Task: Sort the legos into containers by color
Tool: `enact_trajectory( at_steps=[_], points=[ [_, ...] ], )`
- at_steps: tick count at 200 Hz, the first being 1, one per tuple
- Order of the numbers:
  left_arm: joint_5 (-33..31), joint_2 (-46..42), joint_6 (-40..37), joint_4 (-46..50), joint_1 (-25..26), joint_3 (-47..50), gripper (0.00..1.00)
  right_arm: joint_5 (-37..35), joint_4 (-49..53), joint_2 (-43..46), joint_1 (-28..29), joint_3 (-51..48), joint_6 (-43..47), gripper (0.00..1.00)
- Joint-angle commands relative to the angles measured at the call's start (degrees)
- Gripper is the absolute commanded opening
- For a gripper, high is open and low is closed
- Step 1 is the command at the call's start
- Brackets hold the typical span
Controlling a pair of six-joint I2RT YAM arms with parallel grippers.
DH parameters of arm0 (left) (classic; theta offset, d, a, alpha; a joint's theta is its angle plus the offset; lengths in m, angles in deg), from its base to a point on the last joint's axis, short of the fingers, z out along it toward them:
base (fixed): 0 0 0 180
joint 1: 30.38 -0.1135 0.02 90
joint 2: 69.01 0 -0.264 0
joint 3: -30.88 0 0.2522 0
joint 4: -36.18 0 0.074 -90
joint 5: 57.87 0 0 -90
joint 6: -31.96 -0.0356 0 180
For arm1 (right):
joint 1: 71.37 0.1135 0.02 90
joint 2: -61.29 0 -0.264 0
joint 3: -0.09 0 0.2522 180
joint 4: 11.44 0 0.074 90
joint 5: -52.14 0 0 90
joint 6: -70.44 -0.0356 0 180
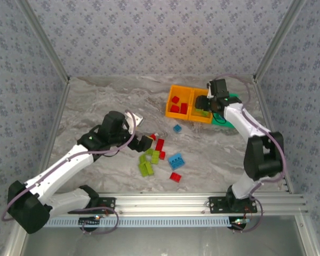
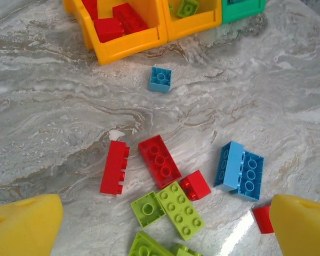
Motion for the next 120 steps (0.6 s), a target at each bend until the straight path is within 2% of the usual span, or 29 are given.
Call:
enact_trajectory(
  at_steps=[1,18,29,45,57,87,120],
  points=[
    [3.26,-2.81,-10.93,4.73,0.16,-2.32,0.99,0.32,2.57,7.87,4.84,-6.38,1.16,0.60],
    [9.61,-5.23,-23.49,6.32,0.15,-0.95,0.99,-2.13,2.23,9.76,10.19,-10.36,0.96,0.64],
    [13.89,-6.71,-28.90,4.90,0.11,1.31,0.99,-4.06,1.23,9.07,13.60,-11.80,1.48,0.66],
    [22.90,-7.97,-31.98,3.58,0.04,4.03,0.99,-6.76,-0.57,6.12,16.77,-12.47,2.25,0.70],
    [26.89,-8.19,-32.62,3.43,0.09,4.81,0.99,-7.49,-1.19,2.98,17.65,-11.45,3.39,0.72],
    [25.30,-8.98,-35.37,4.58,0.08,7.33,0.99,-7.27,-2.03,-6.22,18.35,-6.67,5.48,0.77],
    [22.37,-10.01,-37.47,6.13,0.07,8.05,0.99,-5.99,-3.30,-13.00,19.11,-3.10,5.81,0.77]
  ],
)
